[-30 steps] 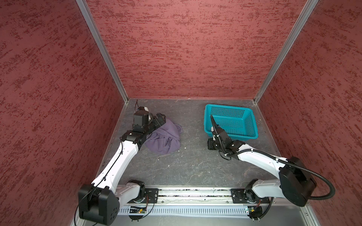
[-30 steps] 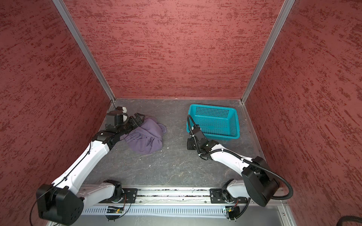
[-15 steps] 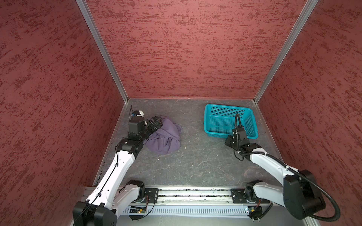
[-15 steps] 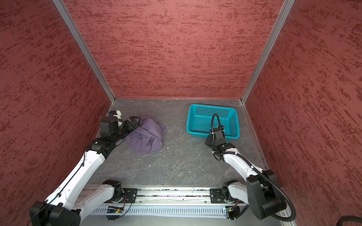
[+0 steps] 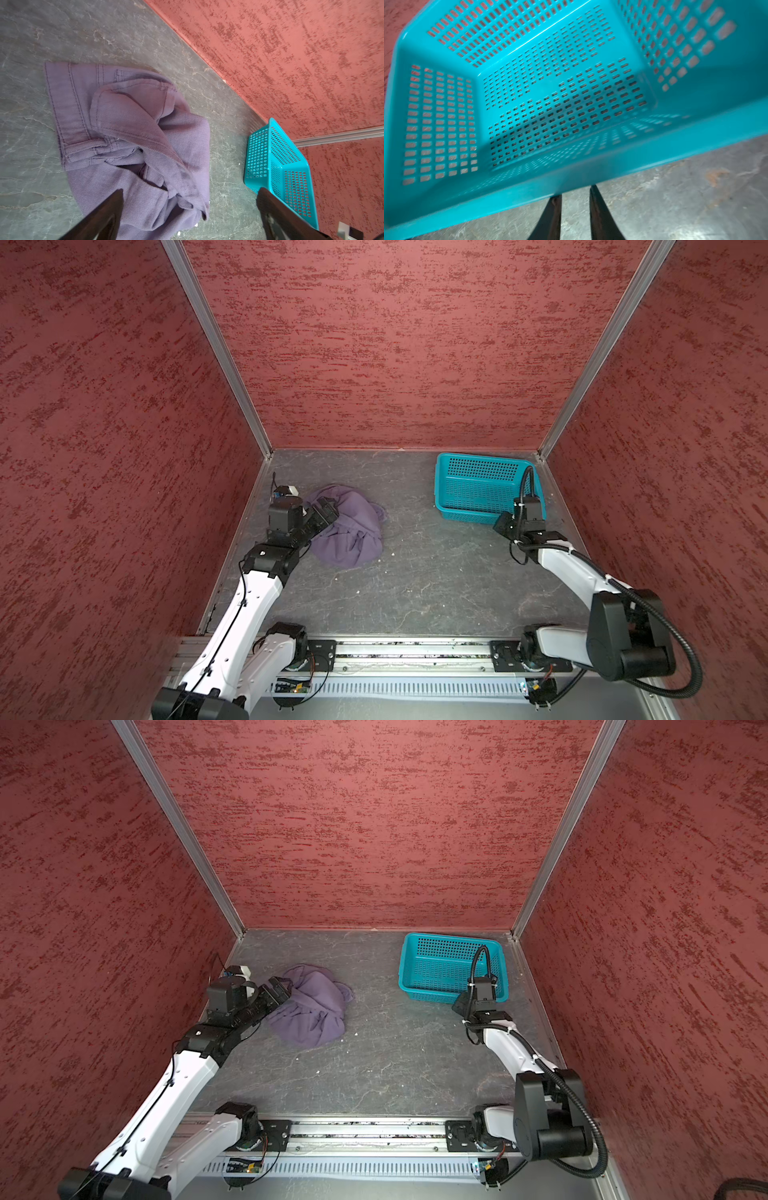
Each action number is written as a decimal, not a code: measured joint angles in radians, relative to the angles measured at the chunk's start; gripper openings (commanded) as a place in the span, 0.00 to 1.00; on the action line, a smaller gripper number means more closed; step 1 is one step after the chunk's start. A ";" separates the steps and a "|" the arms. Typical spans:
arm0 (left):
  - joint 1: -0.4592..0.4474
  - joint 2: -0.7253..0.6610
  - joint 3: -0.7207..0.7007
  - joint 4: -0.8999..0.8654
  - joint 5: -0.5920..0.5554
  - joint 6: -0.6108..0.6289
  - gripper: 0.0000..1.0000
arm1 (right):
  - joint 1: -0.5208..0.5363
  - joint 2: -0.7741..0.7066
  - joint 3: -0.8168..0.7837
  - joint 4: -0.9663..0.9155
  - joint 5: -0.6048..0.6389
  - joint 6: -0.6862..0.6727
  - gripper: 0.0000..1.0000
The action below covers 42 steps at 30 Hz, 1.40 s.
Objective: Fold and stack the trousers
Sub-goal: Move the basket to the top-right of the table.
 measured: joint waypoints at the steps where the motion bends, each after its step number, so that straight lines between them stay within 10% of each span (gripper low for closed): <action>1: 0.000 0.011 0.000 0.000 0.003 0.000 1.00 | -0.014 0.000 0.003 0.000 -0.003 -0.003 0.29; 24: 0.002 0.101 0.000 0.041 0.023 0.031 1.00 | -0.124 -0.066 0.018 0.059 -0.193 0.084 0.82; 32: 0.012 0.087 0.000 0.039 0.023 0.040 1.00 | -0.150 0.018 0.018 0.085 -0.213 0.174 0.80; 42: 0.037 0.076 0.000 0.034 0.023 0.041 1.00 | -0.255 0.147 0.015 0.211 -0.261 0.340 0.51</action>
